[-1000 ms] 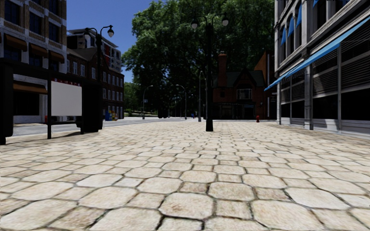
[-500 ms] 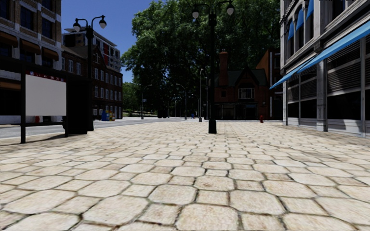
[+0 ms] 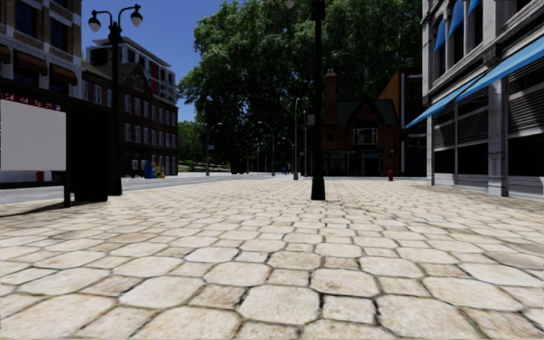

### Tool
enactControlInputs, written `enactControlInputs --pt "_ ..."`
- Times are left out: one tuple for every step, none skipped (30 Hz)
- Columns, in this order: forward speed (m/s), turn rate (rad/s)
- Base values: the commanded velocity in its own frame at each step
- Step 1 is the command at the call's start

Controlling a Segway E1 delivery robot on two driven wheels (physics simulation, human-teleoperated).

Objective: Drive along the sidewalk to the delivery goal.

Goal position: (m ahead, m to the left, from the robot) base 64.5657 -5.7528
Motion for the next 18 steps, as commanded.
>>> enactControlInputs --pt "2.0 0.0" --pt "2.0 0.0" --pt "2.0 0.0" --pt "2.0 0.0" --pt "2.0 0.0" --pt "2.0 0.0" --pt "2.0 0.0" --pt "2.0 0.0" --pt "2.0 0.0" --pt "2.0 0.0" --pt "2.0 0.0" --pt "2.0 0.0" --pt "2.0 0.0" --pt "2.0 0.0" --pt "2.0 0.0" --pt "2.0 0.0" --pt "2.0 0.0" --pt "2.0 0.0"
